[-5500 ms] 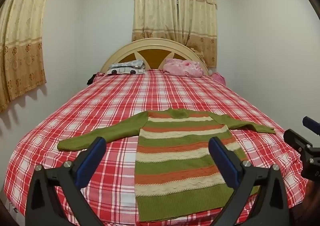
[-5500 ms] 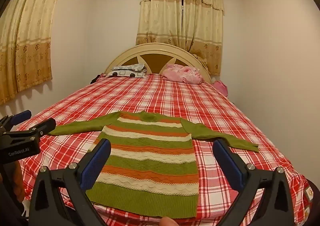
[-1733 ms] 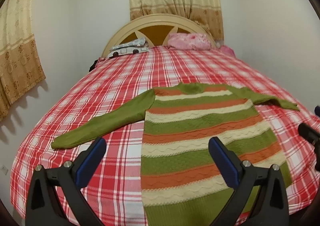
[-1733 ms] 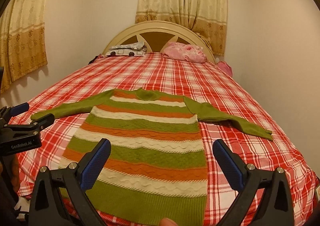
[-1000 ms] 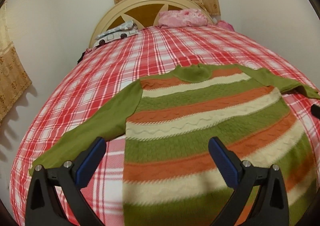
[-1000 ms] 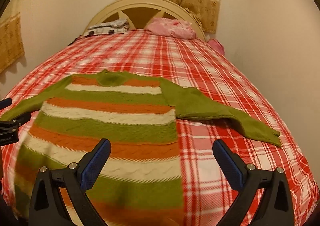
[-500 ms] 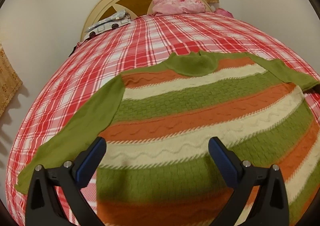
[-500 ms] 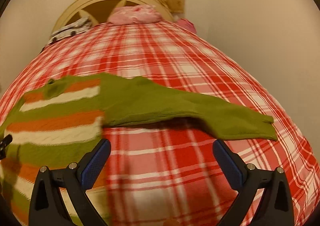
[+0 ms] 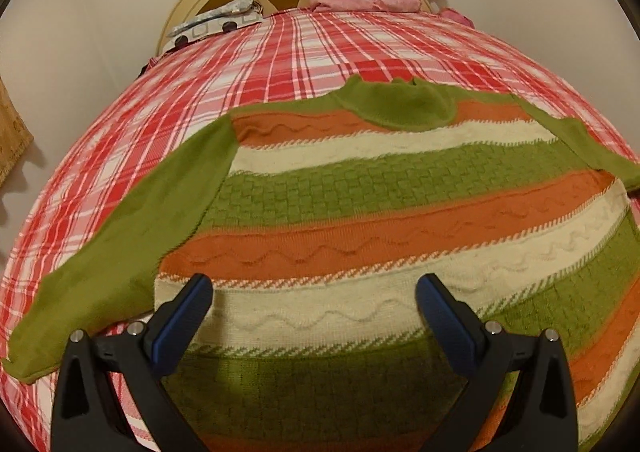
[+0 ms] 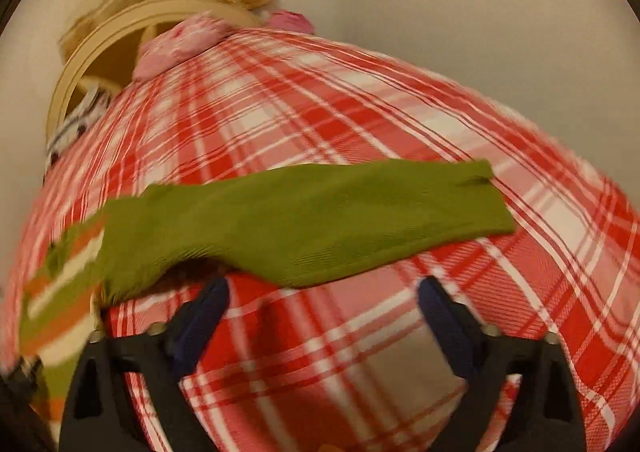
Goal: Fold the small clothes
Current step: 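Lower the right tool to the sleeve cuff nearest it and grasp it, then lift the held sleeve and fold it across the sweater body, then release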
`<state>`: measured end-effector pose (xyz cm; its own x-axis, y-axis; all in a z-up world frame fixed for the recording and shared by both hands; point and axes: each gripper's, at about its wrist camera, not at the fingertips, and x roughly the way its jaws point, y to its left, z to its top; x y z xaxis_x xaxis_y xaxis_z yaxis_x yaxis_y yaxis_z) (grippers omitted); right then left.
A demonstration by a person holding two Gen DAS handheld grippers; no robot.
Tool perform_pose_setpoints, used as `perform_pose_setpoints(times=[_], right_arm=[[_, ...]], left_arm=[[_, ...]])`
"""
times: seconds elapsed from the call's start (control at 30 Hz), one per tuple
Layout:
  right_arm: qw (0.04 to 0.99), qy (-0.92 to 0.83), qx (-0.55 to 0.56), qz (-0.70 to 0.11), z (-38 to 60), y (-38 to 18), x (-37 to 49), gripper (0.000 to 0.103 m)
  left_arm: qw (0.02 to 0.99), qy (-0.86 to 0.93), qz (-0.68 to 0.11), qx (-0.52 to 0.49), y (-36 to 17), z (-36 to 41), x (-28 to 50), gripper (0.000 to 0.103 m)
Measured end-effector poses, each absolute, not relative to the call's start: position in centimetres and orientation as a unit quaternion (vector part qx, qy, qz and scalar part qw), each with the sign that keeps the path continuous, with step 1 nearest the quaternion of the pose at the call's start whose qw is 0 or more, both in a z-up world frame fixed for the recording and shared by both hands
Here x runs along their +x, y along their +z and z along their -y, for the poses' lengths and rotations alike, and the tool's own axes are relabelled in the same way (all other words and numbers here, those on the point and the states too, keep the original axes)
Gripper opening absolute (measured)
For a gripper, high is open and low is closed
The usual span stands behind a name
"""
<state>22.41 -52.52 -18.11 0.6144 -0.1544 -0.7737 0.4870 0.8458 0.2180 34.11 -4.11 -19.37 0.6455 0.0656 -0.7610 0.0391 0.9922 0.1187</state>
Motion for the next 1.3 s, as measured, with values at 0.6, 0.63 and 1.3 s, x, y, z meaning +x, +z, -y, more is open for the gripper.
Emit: perform_pose_setpoints(times=[0.6, 0.63, 1.3], right_arm=[[0.833, -0.279, 0.291, -0.379, 63.7, -19.7, 21.6, 0.058], [0.834, -0.281, 0.282, -0.383, 63.6, -19.7, 22.0, 0.052], [0.885, -0.178, 0.285, -0.321, 60.9, -13.6, 24.7, 0.008]], left_arm=[[0.909, 0.004, -0.412, 0.063, -19.1, 4.5, 34.8, 0.103], [0.909, 0.005, -0.411, 0.064, -19.0, 4.5, 34.8, 0.103], [0.916, 0.031, -0.395, 0.061, -17.4, 1.6, 33.7, 0.103]])
